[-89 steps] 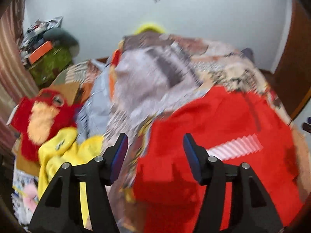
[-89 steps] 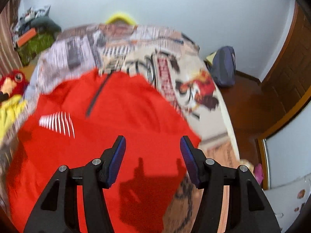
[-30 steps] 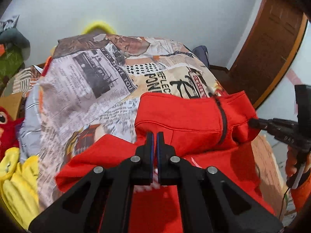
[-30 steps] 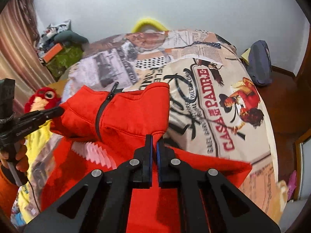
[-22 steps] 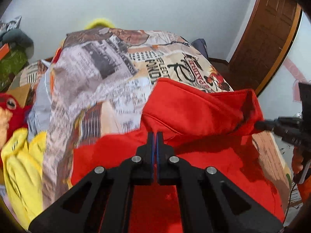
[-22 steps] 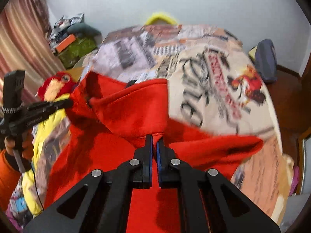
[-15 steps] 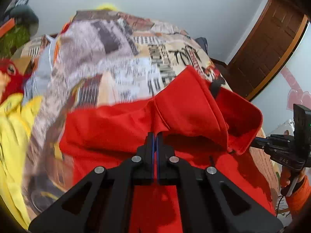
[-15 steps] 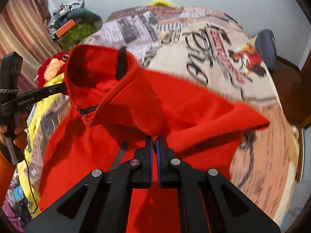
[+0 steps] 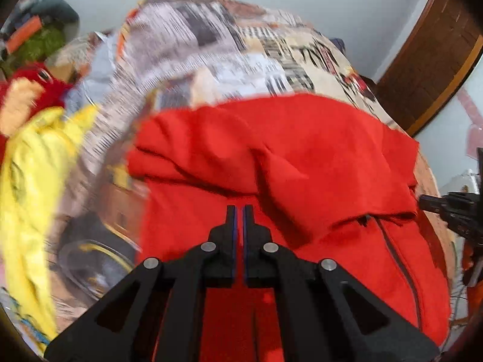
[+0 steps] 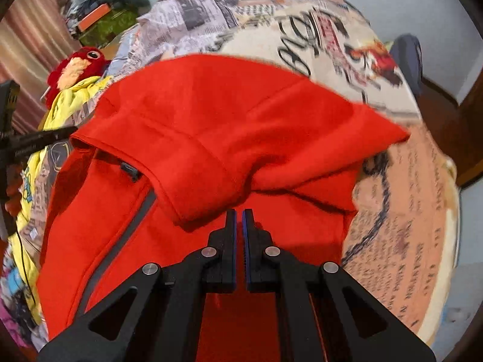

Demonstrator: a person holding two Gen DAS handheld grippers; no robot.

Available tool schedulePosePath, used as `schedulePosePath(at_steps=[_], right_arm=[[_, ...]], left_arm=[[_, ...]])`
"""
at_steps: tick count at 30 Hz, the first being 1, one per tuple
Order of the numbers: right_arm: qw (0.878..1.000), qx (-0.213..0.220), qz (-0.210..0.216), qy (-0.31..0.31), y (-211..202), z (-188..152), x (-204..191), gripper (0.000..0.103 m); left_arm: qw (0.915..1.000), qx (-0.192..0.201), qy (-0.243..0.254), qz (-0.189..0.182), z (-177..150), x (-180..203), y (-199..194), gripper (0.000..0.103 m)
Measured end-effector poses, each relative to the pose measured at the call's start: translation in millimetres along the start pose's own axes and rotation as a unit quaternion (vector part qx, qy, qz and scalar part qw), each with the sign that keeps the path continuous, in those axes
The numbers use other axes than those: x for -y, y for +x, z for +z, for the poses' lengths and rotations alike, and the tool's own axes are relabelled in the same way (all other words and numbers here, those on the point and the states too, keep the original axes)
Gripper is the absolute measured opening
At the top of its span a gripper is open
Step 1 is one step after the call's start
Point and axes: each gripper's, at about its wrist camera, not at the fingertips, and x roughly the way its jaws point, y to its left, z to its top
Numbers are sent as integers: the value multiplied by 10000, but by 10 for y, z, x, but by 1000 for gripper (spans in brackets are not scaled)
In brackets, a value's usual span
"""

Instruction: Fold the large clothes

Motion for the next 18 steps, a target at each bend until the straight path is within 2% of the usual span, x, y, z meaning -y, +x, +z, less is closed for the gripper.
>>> schedulePosePath(at_steps=[5,8,10,12,14,16,18], right_arm=[[9986,472,38,-227,-229,250,-135,3],[9980,610,41,-174,-193,436,-151,5],[9979,634,97,-86,-101,575,-153,8],[9983,573,131,50,29,667,-143,12],[9988,419,160,182,193,703,-135,19],[9992,188,218,275,335,698,-130,29],[9986,-255,372,281,559,616,-129,34]], left_arm=[[9989,317,124,308,288,-73,-145,1],[9986,420,57,327,492,-80,-100,2],[9981,464,106,399,601,-51,-2,8],[9976,451,71,523,668,-60,146,10],[9980,280,-146,555,671,-120,345,10],[9988,24,-387,300,597,-205,555,10],[9985,-242,-452,202,455,-252,736,11]])
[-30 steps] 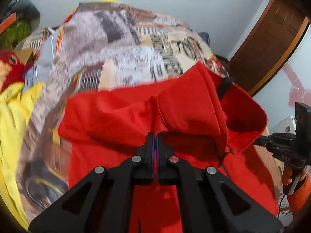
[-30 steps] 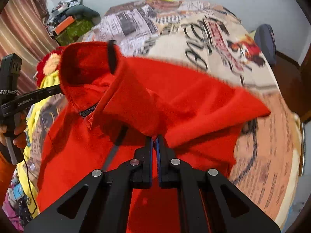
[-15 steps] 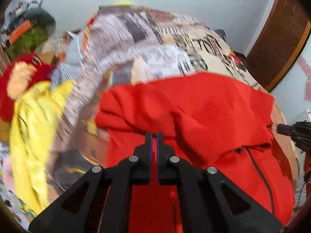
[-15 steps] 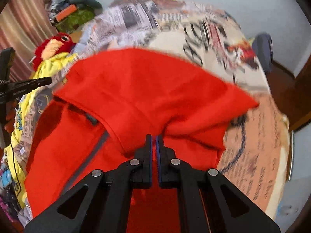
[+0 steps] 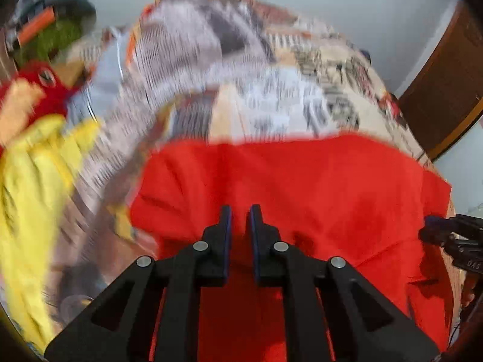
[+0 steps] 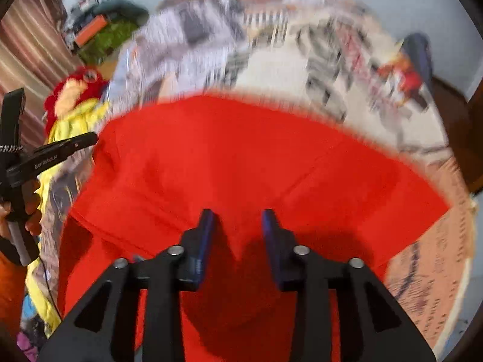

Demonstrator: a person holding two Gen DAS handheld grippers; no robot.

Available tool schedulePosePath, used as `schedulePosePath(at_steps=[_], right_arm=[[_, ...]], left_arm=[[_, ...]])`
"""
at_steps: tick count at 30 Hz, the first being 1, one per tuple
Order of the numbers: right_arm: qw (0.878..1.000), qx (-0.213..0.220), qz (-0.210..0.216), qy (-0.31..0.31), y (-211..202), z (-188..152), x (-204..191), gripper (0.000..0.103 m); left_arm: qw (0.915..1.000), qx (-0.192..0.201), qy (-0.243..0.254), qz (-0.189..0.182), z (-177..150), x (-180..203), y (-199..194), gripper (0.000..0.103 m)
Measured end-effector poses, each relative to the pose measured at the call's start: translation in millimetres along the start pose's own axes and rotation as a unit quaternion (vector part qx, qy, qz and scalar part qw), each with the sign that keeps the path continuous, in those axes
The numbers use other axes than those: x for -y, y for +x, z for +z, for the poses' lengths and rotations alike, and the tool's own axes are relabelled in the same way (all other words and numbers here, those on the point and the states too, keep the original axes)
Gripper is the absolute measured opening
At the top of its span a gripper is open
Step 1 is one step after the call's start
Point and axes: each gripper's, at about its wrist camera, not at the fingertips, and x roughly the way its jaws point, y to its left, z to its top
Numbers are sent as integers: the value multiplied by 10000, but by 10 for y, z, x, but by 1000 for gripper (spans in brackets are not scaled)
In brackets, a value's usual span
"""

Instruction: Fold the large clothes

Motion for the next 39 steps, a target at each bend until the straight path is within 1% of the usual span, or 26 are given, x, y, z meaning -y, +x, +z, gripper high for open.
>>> schedulePosePath(at_steps=[1,2,4,6,8,9,10,11,13,17,18,19,20,21,23,26,29,31,32,33,34,35,36,37,39], right_arm=[[9999,-126,26,-21,73,-56,12,35],[9999,-144,45,-48,102,-130,17,37],[9999,-34,94,-140,64,-249,31,46],[9997,-8,18,-255,-14,-353,28,47],[9996,1,-90,-284,-75,-422,52,50],[9995,17,-132,-284,-120,-488,69,52],[9995,9,-164,-268,-135,-497,93,57],[9995,-21,-223,-230,-160,-521,119,59],[9997,-74,-214,-54,-212,-603,219,60],[9990,-89,-128,429,-321,-626,433,60],[9986,-51,-135,510,-354,-622,462,60],[9979,25,-201,614,-417,-632,510,60],[9974,92,-248,673,-460,-636,535,60],[9965,193,-295,762,-523,-645,585,60],[9932,359,-388,1040,-630,-641,718,60],[9870,470,-431,1474,-684,-607,910,60],[9802,512,-420,1868,-659,-560,1096,60],[9772,515,-356,2030,-617,-512,1199,60],[9759,517,-304,2096,-583,-493,1231,60],[9747,510,-247,2160,-551,-480,1260,60],[9735,491,-186,2224,-511,-467,1295,60],[9724,466,-112,2283,-461,-443,1326,60],[9715,442,-41,2329,-422,-427,1348,60],[9706,410,31,2372,-388,-416,1367,60],[9685,340,157,2463,-263,-362,1403,60]], left_arm=[[9999,-107,54,39,-66,-8,76,16],[9994,-250,198,139,-154,-25,177,19],[9967,-435,501,464,-307,-45,314,39],[9942,-282,666,801,-445,-110,296,51],[9910,-372,753,1039,-528,-187,274,52],[9904,-372,785,1073,-563,-219,230,52],[9899,-366,797,1117,-589,-242,190,52],[9893,-375,802,1163,-615,-262,131,52],[9893,-325,834,1154,-651,-276,15,52],[9895,-25,859,1164,-664,-289,-284,53],[9904,34,803,1126,-640,-319,-347,57],[9915,88,707,1087,-619,-354,-392,63],[9926,140,565,1065,-588,-400,-424,66],[9934,193,386,1064,-569,-455,-454,71],[9940,306,-14,1049,-485,-563,-468,72],[9949,315,-622,724,-382,-760,-400,72],[9927,199,-1180,167,-303,-930,-255,72],[9882,43,-1512,-260,-278,-1027,-120,73],[9842,-68,-1698,-495,-277,-1064,-34,73],[9779,-221,-1956,-712,-270,-1115,81,73],[9743,-280,-2081,-811,-270,-1116,140,72],[9701,-315,-2187,-1001,-257,-1123,223,72],[9686,-309,-2181,-1150,-232,-1106,274,72],[9681,-313,-2140,-1269,-206,-1081,314,72],[9689,-313,-2070,-1317,-148,-1029,383,72]])
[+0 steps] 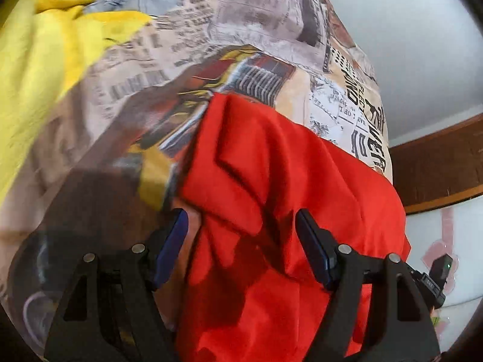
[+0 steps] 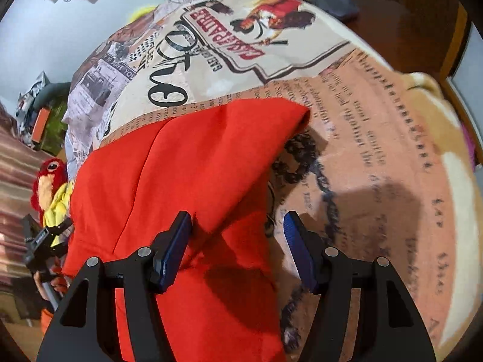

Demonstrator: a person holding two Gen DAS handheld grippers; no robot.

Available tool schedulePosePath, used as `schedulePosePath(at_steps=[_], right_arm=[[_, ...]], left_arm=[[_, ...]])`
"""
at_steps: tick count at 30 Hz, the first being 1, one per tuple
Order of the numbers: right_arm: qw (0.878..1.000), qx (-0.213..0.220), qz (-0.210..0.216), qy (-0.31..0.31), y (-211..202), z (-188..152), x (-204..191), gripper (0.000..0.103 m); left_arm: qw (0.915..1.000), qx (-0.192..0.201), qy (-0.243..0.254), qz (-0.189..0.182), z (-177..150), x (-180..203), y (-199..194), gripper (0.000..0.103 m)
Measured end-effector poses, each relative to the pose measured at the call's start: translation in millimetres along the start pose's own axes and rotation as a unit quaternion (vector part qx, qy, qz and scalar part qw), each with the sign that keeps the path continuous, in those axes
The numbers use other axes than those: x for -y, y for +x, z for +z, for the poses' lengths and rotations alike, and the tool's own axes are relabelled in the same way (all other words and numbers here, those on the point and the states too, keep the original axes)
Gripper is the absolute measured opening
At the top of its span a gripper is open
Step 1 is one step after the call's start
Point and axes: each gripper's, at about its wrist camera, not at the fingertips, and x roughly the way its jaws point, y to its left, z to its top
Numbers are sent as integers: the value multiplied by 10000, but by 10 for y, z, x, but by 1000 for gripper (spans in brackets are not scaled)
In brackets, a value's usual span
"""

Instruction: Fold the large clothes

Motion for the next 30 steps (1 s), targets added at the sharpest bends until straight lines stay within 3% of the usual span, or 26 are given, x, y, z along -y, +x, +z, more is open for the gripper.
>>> schedulePosePath(at_steps=[4,9,11,13,16,19,22,26,30], right_arm=[[9995,-177,198,193,153,59,-25,63],[9992,-37,129,374,261,152,-71,63],[9987,165,188,434,260,170,-70,59],[9987,253,203,403,241,191,-74,42],[9989,378,261,126,164,261,-145,21],[9972,636,14,-394,45,334,-317,17],[9907,932,-282,-951,-51,413,-559,16],[9804,1251,-574,-1413,-108,528,-812,16],[9783,1268,-701,-1483,28,702,-916,16]], left_arm=[[9999,91,40,-86,111,30,122,72],[9998,51,-78,-199,262,32,236,72],[9998,10,-62,-213,303,46,265,54],[9999,-83,-73,-119,323,36,314,27],[10000,61,75,17,316,85,273,16],[9968,422,554,404,326,267,97,13],[9881,818,1125,654,376,523,-138,12],[9815,1170,1354,674,564,723,-392,12],[9777,1229,1471,854,783,806,-381,12]])
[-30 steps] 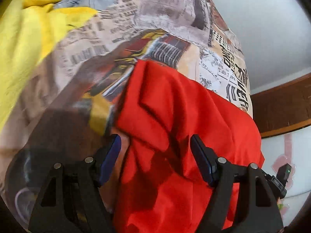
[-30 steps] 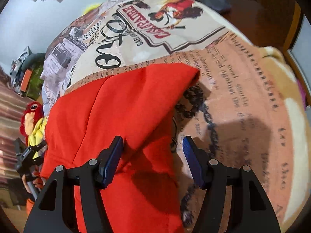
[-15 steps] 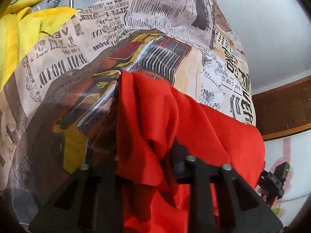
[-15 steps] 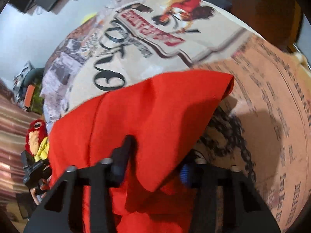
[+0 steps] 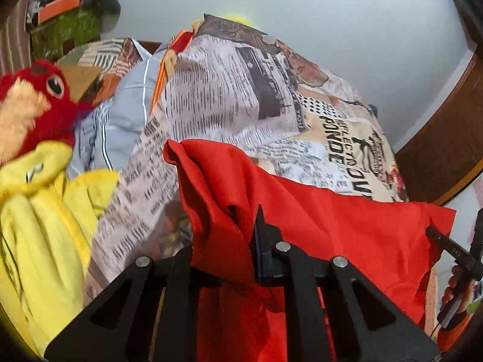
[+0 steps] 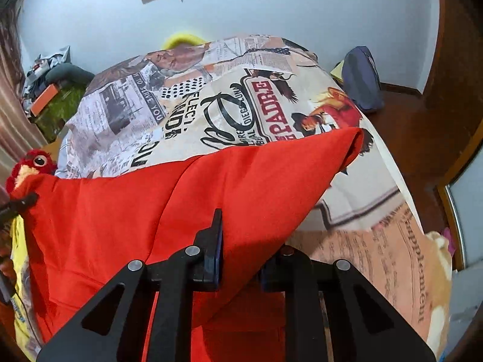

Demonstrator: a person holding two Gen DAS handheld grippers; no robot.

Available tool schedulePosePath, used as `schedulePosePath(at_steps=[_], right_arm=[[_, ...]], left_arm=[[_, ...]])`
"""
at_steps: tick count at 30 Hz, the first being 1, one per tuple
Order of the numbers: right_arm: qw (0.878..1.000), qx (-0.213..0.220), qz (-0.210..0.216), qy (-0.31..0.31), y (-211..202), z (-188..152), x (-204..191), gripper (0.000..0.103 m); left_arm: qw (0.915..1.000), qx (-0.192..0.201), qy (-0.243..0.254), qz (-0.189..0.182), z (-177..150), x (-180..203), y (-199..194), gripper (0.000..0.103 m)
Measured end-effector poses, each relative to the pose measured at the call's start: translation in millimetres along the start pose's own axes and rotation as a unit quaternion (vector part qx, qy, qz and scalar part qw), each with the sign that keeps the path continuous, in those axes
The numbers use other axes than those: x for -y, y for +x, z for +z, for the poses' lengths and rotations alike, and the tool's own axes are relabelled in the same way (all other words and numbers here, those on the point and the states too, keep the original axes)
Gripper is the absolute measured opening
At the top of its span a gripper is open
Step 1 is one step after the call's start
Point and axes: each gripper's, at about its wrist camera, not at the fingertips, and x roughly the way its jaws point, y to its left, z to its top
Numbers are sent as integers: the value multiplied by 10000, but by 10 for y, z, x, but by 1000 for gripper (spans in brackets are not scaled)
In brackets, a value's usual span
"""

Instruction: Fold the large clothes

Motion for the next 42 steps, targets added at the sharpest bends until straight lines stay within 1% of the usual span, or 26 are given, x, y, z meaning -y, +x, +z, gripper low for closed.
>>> schedulePosePath(at_steps=[4,8,10,11,14,16,18,23,24,25,26,28,30,32,33,34,36,38,42], right_arm=[[9996,-153,-92,210,225,26,97,18],[9974,-332,-55,640,406,-9,251,21],[9967,-342,-141,720,410,-40,312,27],[9966,-341,-178,722,393,-48,323,28],[9969,-370,-434,542,279,-39,326,32],[9966,-453,-599,338,185,-29,299,34],[9958,-535,-718,190,77,-39,282,34],[9965,-488,-676,-96,-328,-127,195,34],[9967,-460,-657,-125,-421,-150,168,35],[9970,-430,-630,-151,-510,-173,143,37],[9971,-416,-611,-169,-572,-190,121,39],[9978,-313,-532,-241,-811,-273,59,51],[9979,-184,-511,-348,-1001,-349,-8,58],[9974,-93,-517,-502,-1156,-429,-73,60],[9969,-77,-523,-578,-1240,-477,-96,60],[9965,-78,-518,-647,-1298,-517,-121,60],[9958,-92,-493,-762,-1403,-609,-149,61],[9947,-131,-483,-897,-1495,-713,-182,62],[9922,-209,-455,-1142,-1575,-903,-213,62]], left_arm=[[9990,-334,129,256,44,3,294,14],[9972,-647,85,363,-113,-124,530,16],[9961,-793,86,372,-213,-188,595,18],[9958,-825,99,388,-256,-200,605,19],[9945,-792,279,626,-348,-177,537,20],[9931,-716,476,801,-384,-131,425,23],[9918,-655,611,916,-401,-82,300,23],[9896,-362,1012,960,-450,92,-221,24],[9887,-258,1107,976,-470,145,-370,28],[9882,-177,1172,974,-489,188,-497,33],[9879,-109,1216,956,-515,214,-619,36],[9873,20,1291,926,-568,287,-859,42],[9868,114,1336,910,-654,337,-1072,44],[9866,175,1348,905,-755,354,-1272,51],[9865,191,1353,905,-799,351,-1348,57],[9861,216,1381,901,-873,346,-1449,58],[9848,206,1447,935,-987,343,-1558,58],[9841,109,1472,984,-1125,303,-1649,58],[9897,-261,1169,789,-1416,112,-1678,59]])
